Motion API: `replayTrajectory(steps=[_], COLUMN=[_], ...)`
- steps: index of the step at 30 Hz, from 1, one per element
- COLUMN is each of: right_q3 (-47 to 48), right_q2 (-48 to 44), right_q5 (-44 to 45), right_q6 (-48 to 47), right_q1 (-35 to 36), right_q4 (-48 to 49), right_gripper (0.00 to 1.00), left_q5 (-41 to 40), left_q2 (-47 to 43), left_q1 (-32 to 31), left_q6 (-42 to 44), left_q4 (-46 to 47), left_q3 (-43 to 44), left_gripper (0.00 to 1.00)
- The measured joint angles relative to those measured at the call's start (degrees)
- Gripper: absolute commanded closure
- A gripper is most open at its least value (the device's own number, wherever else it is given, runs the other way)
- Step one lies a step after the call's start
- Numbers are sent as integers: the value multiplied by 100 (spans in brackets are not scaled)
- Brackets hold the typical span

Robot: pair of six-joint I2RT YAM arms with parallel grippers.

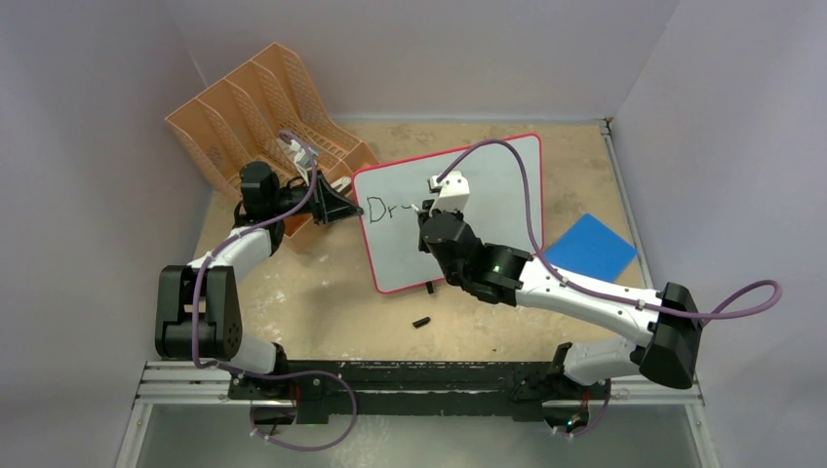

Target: Write a sentence on the whiteboard

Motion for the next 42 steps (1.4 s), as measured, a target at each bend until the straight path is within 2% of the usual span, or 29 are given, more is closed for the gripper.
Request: replayTrajectory(steps=[42], right_q3=[98], right_q2=[122], right_q5=[-435], right_q6=[-297], right_q1=[-24], right_q4=[356], right_gripper=[100], left_q5=[-20], left_q2=[0], left_q1=[0], left_q6=[0], left_q4=[-9], left_q3=[0], left_gripper=[100])
